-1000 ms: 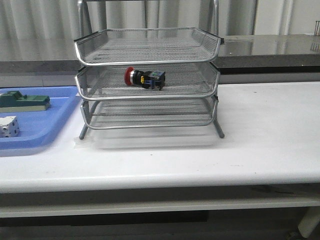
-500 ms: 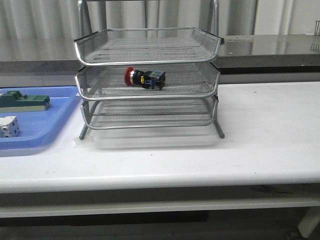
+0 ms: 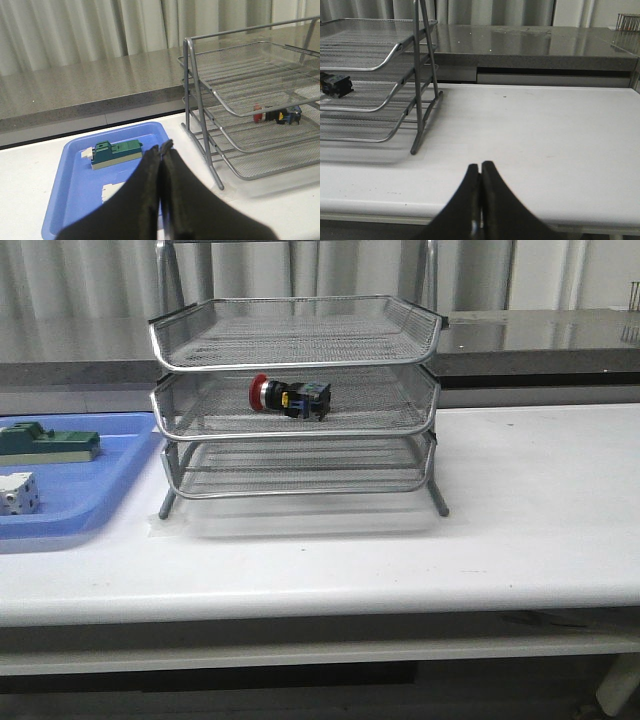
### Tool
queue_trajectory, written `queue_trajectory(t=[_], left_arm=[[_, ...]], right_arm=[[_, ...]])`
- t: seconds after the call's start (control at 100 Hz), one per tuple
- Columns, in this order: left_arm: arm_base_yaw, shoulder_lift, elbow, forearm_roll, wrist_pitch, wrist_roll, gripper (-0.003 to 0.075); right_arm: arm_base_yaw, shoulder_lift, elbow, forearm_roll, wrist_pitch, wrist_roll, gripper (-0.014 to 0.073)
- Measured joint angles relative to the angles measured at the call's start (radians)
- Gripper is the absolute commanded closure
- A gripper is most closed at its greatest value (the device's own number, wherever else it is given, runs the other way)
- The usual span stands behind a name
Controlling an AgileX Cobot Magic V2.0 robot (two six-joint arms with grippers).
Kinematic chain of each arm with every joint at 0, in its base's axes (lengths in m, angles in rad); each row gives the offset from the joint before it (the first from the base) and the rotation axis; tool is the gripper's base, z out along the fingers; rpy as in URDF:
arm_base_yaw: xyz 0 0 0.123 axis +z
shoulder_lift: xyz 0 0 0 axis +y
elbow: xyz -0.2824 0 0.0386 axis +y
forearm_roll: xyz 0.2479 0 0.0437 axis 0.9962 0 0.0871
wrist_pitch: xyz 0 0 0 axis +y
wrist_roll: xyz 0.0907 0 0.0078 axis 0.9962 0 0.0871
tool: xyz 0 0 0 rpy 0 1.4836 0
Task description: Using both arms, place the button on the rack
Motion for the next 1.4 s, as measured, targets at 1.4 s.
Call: queue_trajectory(t=[1.4], left_arm=[[0.000, 0.000, 0.000, 0.000, 0.000, 0.000, 0.0741]], right_arm=[[0.000, 0.000, 0.026, 0.000, -0.033, 0.000, 0.0664]])
